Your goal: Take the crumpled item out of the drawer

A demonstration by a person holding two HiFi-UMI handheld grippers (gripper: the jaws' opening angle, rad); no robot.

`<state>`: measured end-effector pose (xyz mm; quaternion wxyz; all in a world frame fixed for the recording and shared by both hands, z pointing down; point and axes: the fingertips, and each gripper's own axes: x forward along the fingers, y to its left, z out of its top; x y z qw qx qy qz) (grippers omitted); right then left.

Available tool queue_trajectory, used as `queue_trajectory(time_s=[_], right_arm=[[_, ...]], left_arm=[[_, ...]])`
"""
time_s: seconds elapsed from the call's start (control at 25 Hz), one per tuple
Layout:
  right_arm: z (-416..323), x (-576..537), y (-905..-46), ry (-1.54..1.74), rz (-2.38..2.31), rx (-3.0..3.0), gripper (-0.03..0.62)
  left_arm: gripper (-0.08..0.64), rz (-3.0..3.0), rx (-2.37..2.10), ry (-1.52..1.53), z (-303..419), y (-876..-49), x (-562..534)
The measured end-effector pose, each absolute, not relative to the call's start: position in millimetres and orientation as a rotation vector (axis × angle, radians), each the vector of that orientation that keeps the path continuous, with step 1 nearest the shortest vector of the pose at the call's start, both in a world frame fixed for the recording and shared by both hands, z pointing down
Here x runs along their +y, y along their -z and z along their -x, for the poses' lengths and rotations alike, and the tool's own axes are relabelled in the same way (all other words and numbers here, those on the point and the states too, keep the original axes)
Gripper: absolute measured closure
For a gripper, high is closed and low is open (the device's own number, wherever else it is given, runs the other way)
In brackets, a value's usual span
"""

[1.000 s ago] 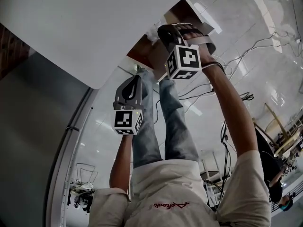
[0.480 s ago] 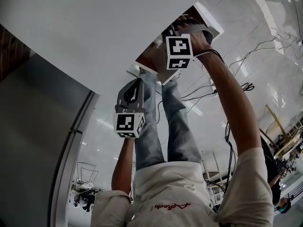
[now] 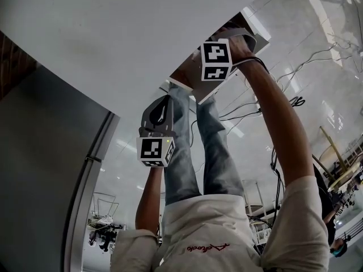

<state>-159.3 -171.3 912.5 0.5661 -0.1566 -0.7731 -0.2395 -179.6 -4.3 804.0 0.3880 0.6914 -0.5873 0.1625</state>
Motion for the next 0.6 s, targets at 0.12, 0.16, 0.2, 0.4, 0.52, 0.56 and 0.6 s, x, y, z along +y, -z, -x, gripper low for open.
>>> queue_trajectory(time_s=[0.12, 0.16, 0.2, 0.4, 0.52, 0.56, 0.6], right_arm=[[158.7, -170.9, -911.5, 0.543, 0.387, -1.827, 0.506], [157.9, -170.3, -911.4, 0.535, 0.392, -1.828, 0.511], [157.2, -169.5, -911.4, 0.528, 0.397, -1.829, 0.516], [154.5, -167.6, -914.0, 0.52, 0.401, -1.824, 0.56], [154.3, -166.7, -912.0, 0.508, 0.385, -1.828, 0.569], [154.0, -166.5, -910.8, 0.506, 0.379, -1.829, 0.571], [153.8, -166.2, -909.4, 0.504, 0.373, -1.832, 0.572]], left_arm=[[0.551, -1.757, -1.493, -0.413, 178.6, -803.6, -4.0], [0.551, -1.756, -1.491, -0.414, 178.1, -803.7, -3.8], [0.551, -1.756, -1.489, -0.416, 177.8, -803.9, -3.7], [0.551, -1.762, -1.483, -0.417, 177.7, -807.4, -4.5], [0.551, -1.768, -1.484, -0.417, 177.1, -805.2, -4.8], [0.551, -1.77, -1.483, -0.417, 176.5, -803.8, -4.8], [0.551, -1.772, -1.483, -0.418, 176.0, -802.5, -4.7]])
